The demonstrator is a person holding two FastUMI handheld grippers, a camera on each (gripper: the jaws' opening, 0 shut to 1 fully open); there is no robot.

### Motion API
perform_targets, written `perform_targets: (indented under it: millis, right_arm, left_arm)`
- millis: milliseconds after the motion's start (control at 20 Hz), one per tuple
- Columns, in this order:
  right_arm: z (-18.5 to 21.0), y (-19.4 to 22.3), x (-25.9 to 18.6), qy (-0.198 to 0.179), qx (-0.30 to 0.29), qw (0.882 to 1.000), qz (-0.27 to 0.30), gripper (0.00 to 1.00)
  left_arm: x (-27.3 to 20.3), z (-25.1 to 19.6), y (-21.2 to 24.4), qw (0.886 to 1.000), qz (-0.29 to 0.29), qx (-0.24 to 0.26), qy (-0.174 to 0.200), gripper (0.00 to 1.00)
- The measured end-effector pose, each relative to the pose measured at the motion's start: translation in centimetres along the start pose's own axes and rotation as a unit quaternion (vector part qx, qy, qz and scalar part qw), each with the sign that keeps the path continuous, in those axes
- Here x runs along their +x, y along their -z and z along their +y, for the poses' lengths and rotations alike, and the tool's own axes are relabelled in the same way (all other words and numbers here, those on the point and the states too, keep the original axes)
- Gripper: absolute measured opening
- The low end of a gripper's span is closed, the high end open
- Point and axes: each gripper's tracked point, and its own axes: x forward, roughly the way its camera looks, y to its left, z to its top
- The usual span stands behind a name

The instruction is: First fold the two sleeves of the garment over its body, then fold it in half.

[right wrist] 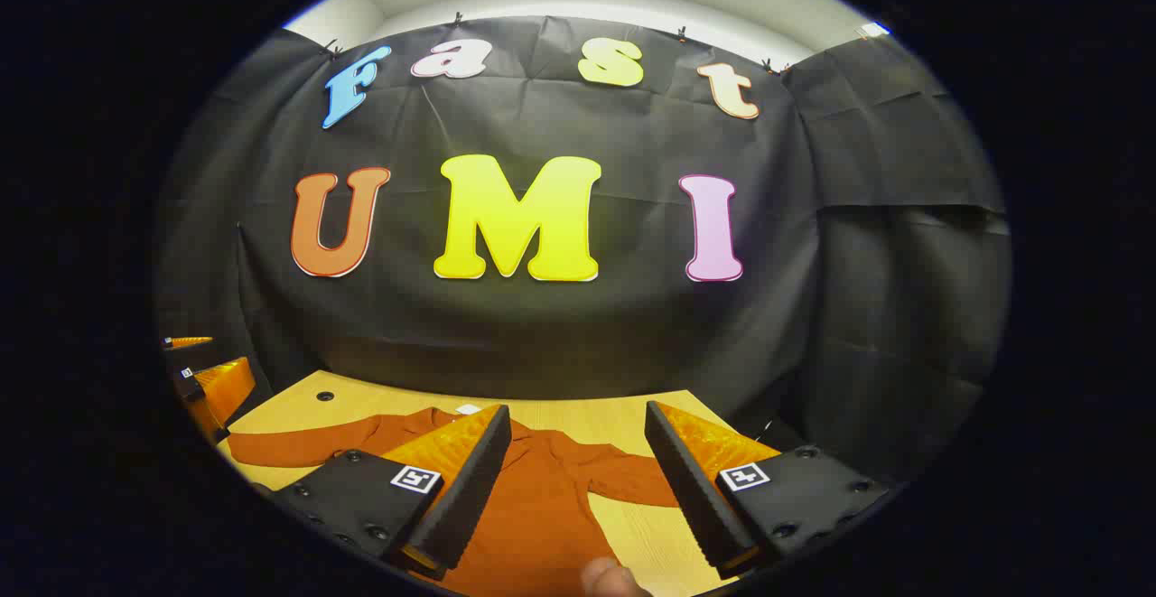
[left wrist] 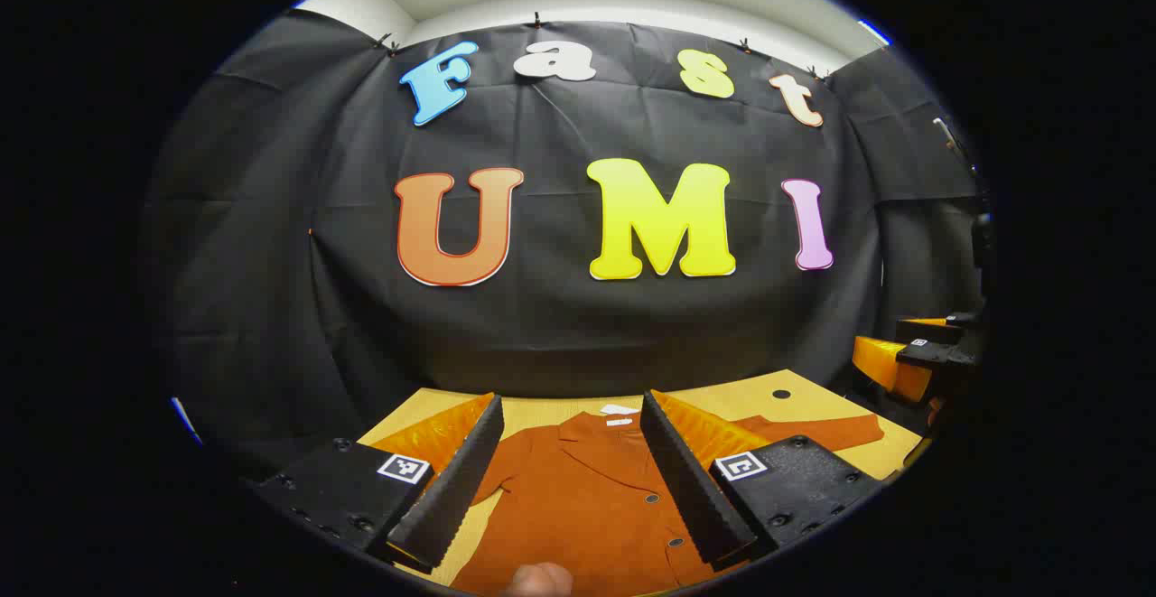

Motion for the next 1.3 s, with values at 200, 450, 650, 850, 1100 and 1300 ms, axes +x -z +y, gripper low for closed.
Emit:
perform_targets:
  millis: [200,450,650,850,1100,1300]
  right_arm:
    - [-0.2,0.0,0.6,-0.003,0.001,1.0,-0.002,0.96]
    - [-0.3,-0.1,1.1,-0.007,0.0,1.0,-0.002,0.94]
    - [-0.4,-0.2,1.4,-0.008,0.002,1.0,-0.003,0.94]
    - [-0.8,0.5,1.9,-0.005,0.006,1.0,0.006,0.96]
    - [-5.2,1.3,5.1,0.041,0.022,0.999,0.019,0.95]
    - [-12.9,3.9,9.9,0.095,0.033,0.994,0.044,0.95]
  left_arm:
    - [0.7,-0.4,0.3,1.0,0.005,-0.002,0.0,0.99]
    - [1.3,-0.6,0.3,1.0,0.005,-0.001,-0.003,0.99]
    - [1.6,-0.7,0.4,1.0,0.006,0.0,-0.004,0.99]
    - [1.9,-0.7,0.5,1.0,0.009,0.002,-0.005,0.99]
    - [1.8,-0.5,1.0,1.0,0.015,-0.012,-0.018,0.99]
    - [1.8,-1.4,1.2,0.999,0.02,-0.026,-0.014,0.99]
